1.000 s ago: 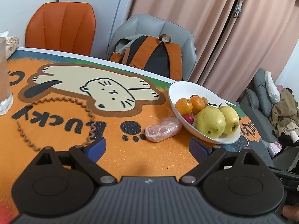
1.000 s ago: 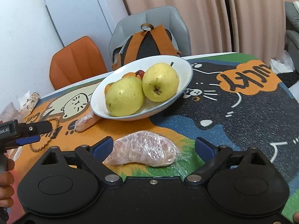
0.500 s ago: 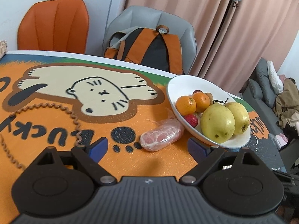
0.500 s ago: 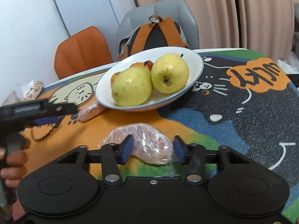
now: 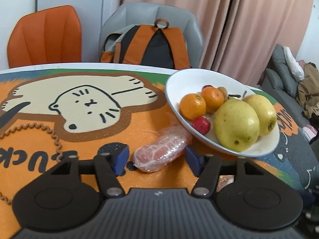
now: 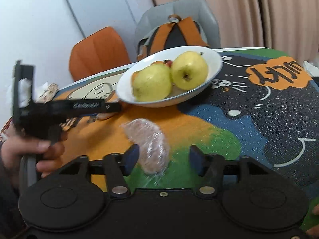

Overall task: Organize fruits
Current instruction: 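Move the right tool onto the plastic-wrapped pink item and close around it, then close the left tool on the other wrapped pink item while the right tool holds its own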

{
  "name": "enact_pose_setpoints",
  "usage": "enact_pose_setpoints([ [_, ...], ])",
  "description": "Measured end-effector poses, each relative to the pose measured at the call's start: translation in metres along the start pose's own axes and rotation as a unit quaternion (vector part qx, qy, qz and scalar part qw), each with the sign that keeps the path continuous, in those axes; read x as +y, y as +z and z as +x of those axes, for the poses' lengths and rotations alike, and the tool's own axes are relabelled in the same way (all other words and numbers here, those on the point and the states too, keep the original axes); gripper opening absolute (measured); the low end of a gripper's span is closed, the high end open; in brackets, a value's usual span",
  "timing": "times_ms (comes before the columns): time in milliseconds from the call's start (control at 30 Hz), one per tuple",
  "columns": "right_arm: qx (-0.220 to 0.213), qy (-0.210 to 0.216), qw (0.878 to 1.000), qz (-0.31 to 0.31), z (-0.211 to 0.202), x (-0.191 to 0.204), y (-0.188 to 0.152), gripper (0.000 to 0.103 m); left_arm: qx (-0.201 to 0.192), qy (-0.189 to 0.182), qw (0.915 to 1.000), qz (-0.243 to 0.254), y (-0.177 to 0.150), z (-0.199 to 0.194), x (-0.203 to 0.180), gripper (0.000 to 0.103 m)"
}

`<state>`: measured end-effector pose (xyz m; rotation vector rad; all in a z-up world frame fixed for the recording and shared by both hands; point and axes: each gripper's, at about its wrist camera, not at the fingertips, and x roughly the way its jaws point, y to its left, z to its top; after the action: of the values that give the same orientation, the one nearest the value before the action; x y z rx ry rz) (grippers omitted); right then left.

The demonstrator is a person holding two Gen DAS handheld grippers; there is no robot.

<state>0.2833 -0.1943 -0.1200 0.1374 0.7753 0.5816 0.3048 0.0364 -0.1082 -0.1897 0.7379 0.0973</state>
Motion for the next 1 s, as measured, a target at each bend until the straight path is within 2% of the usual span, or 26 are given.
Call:
enact_pose_setpoints([
  [333, -0.001, 0.013, 1.000, -0.016, 0.016, 0.011, 0.006, 0.058, 0.002, 0.003, 1.0000, 0.002, -0.007, -0.010, 0.001, 0.037],
  [800, 0.003, 0.022, 1.000, -0.016, 0.015, 0.023, 0.001, 0.059, 0.017, -0.021, 0.9991, -0.033, -0.023, -0.035, 0.016, 0.035],
  [1000, -0.003, 0.005, 1.000, -0.017, 0.018, 0.025, 0.004, 0.058, 0.024, -0.034, 0.9985, -0.037, -0.029, -0.046, 0.019, 0.032],
])
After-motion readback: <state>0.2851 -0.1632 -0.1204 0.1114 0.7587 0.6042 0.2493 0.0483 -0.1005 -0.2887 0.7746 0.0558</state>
